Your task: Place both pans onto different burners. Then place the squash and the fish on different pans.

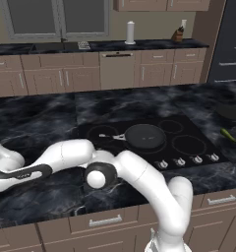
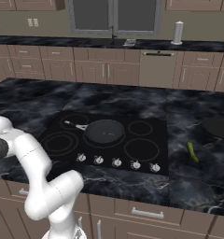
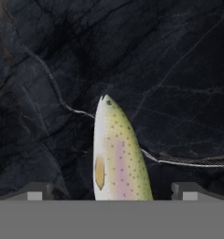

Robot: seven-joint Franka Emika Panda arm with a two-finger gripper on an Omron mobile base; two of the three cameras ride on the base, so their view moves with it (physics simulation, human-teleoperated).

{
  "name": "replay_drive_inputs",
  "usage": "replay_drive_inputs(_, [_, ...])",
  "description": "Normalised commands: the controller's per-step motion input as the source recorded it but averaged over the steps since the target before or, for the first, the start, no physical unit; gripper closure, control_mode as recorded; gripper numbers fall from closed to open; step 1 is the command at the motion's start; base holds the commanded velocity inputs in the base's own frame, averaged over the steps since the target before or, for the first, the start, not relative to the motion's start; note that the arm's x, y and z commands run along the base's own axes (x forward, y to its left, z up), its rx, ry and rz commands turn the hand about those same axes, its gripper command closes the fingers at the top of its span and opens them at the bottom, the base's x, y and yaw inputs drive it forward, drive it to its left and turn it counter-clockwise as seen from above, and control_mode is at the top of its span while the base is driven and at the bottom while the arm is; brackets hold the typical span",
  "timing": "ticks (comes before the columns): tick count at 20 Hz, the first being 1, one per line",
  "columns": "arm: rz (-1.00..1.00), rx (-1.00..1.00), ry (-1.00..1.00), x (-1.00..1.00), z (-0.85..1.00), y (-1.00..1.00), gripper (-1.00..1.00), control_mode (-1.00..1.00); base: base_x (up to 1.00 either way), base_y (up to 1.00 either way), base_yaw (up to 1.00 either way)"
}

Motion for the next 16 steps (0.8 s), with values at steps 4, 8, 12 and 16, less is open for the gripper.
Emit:
replay_drive_inputs(4, [0.00,-0.03,0.00,0.04,-0.24,0.26,-1.00,-1.00,0.00,0.00,0.00])
replay_drive_inputs(8, [0.00,-0.06,0.00,0.00,-0.37,0.15,1.00,-1.00,0.00,0.00,0.00])
replay_drive_inputs(12, [0.00,-0.04,0.00,0.00,-0.28,0.00,1.00,-1.00,0.00,0.00,0.00])
replay_drive_inputs(16, [0.00,-0.04,0.00,0.00,-0.30,0.00,1.00,-1.00,0.00,0.00,0.00])
